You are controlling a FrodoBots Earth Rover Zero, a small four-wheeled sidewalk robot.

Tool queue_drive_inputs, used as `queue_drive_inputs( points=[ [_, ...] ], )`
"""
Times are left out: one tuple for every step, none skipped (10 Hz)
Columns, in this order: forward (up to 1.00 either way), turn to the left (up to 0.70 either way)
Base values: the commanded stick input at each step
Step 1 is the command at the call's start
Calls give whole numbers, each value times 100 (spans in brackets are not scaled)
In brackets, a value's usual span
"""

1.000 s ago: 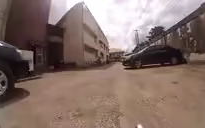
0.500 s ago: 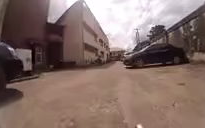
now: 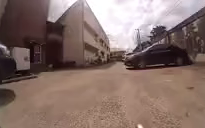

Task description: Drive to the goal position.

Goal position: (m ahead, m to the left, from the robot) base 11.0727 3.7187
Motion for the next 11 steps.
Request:
queue_drive_inputs(
  points=[
    [50,0],
    [50,0],
    [50,0],
    [50,0],
    [50,0],
    [50,0],
    [50,0],
    [50,0],
    [50,0],
    [50,0],
    [50,0]
  ],
)
